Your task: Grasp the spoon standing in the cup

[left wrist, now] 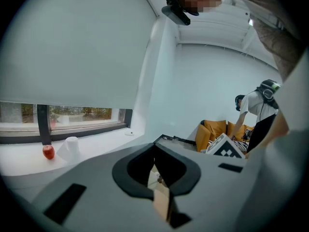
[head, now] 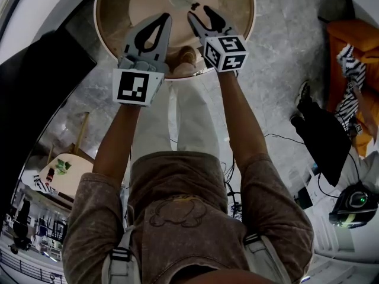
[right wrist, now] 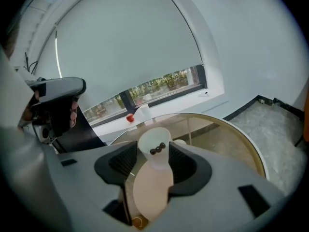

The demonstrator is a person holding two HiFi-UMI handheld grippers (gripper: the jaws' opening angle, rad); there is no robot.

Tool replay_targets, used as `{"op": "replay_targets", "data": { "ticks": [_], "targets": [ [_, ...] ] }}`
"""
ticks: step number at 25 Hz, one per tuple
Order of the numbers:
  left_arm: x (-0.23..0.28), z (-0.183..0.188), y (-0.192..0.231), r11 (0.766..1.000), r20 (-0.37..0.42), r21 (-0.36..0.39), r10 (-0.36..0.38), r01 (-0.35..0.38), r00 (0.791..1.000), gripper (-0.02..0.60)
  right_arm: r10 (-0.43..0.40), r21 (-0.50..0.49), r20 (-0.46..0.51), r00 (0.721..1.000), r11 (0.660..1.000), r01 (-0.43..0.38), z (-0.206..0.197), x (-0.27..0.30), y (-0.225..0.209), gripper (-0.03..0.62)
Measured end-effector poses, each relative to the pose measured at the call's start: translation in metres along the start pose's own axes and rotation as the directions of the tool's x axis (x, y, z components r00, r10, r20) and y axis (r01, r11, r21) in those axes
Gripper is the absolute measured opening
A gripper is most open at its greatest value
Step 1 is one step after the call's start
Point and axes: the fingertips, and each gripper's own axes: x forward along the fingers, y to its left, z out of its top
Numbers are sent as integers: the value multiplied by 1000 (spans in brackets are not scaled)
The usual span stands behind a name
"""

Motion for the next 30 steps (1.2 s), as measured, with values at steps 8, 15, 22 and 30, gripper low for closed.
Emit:
{"op": "replay_targets", "data": {
  "ticks": [8, 15, 22, 30],
  "targets": [
    [2, -6, 1, 1000, -9, -4, -4, 4, 1000, 17, -5, 77, -52, 999, 997, 9, -13, 24, -12, 199],
    [1, -9, -5, 1000, -16, -4, -12, 12, 1000, 17, -5, 105, -64, 998, 994, 12, -14, 34, -17, 172],
    [6, -12, -8, 1000, -21, -6, -12, 12, 1000, 17, -4, 92, -71, 997, 996, 11, -11, 35, -20, 120],
    [5, -15, -7, 1000, -37, -8, -13, 13, 999, 17, -34, 58, -61, 998, 998, 38, -4, 31, -22, 86]
  ]
}}
